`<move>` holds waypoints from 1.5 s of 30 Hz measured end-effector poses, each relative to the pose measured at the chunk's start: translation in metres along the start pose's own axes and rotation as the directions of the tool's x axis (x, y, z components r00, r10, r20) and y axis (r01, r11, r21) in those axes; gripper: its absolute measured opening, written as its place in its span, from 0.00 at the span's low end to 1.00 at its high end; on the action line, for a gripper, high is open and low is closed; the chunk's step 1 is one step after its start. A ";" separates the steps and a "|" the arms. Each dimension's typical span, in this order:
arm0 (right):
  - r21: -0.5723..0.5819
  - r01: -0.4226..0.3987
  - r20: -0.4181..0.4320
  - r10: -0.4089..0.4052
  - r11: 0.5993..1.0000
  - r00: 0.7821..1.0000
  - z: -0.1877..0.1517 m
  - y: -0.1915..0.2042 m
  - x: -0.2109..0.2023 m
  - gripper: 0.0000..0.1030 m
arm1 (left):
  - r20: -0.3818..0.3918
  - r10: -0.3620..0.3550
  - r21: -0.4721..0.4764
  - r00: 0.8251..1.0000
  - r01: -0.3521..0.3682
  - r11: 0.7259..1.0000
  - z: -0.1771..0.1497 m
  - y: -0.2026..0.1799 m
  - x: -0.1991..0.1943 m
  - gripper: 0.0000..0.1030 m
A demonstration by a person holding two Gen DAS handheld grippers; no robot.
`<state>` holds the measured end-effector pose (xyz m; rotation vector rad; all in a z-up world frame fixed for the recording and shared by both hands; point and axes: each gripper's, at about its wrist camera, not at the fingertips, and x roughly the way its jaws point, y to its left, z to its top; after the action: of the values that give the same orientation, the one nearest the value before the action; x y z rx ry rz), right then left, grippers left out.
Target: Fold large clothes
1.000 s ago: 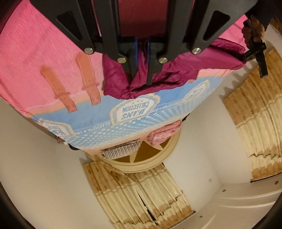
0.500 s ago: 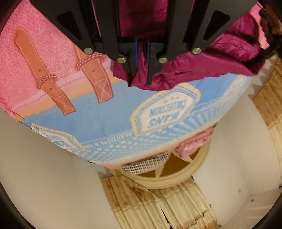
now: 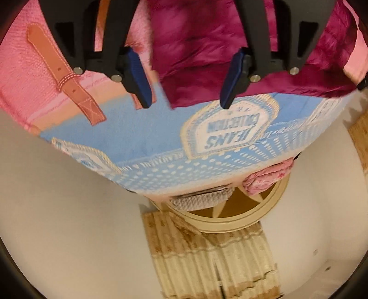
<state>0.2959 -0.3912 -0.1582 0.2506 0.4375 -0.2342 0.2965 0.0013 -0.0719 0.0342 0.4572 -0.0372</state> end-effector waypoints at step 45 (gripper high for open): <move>-0.212 0.054 -0.293 -0.116 0.976 0.949 -0.070 0.063 0.104 0.75 | -0.384 0.105 0.025 0.917 -0.104 0.994 -0.067 -0.035 0.146 0.99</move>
<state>0.3774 -0.3294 -0.2541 0.0670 0.7749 -0.2352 0.3963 -0.0346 -0.1978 0.0709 0.8500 0.0758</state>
